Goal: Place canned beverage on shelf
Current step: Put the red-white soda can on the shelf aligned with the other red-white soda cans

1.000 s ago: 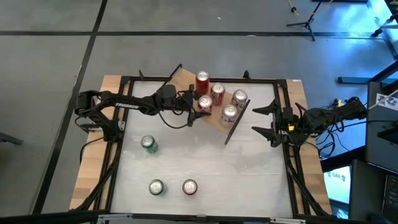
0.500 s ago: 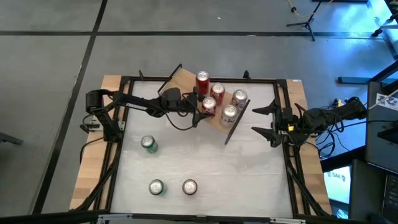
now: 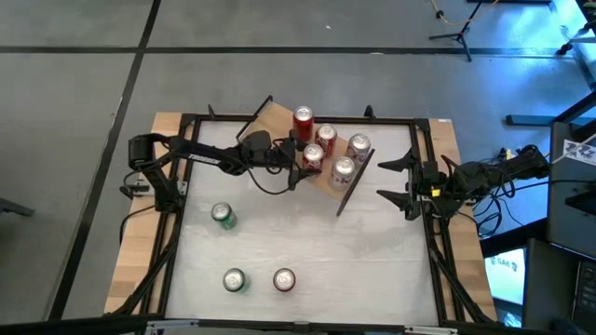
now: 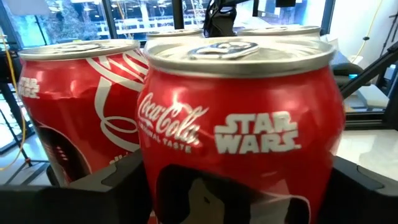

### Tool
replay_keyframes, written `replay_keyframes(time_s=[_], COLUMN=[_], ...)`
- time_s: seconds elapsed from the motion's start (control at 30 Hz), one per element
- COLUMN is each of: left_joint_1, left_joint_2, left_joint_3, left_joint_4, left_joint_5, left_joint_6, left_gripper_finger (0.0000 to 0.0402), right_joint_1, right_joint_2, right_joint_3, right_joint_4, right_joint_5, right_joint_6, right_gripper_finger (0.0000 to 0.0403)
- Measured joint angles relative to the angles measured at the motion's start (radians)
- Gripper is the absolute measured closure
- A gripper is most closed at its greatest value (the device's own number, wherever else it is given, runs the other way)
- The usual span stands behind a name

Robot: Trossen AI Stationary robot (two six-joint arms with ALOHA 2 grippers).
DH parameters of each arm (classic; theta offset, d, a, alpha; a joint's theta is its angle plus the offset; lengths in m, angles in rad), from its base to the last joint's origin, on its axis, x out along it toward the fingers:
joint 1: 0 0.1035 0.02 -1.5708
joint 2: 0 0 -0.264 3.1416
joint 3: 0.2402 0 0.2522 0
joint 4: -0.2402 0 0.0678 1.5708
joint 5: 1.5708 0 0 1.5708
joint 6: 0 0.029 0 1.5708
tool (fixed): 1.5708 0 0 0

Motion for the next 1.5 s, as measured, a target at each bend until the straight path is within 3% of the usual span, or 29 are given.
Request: replay_keyframes(time_s=[0.23, 0.87, 1.23, 1.5], left_joint_1=[0.000, 0.000, 0.000, 0.000], left_joint_2=[0.000, 0.000, 0.000, 0.000], left_joint_3=[0.000, 0.000, 0.000, 0.000], left_joint_4=[0.000, -0.002, -0.002, -0.002], left_joint_5=[-0.047, -0.050, -0.050, -0.050], left_joint_6=[-0.005, -0.006, -0.007, -0.007], left_gripper_finger=[0.0076, 0.0074, 0.0032, 0.0026], right_joint_1=[0.000, 0.000, 0.000, 0.000], right_joint_2=[0.000, 0.000, 0.000, 0.000], right_joint_3=[0.000, 0.000, 0.000, 0.000], right_joint_4=[0.000, -0.010, -0.010, -0.009], right_joint_5=[0.000, 0.000, -0.001, -0.001], right_joint_6=[0.000, 0.000, 0.001, 0.001], right_gripper_finger=[0.0054, 0.0054, 0.0054, 0.0054])
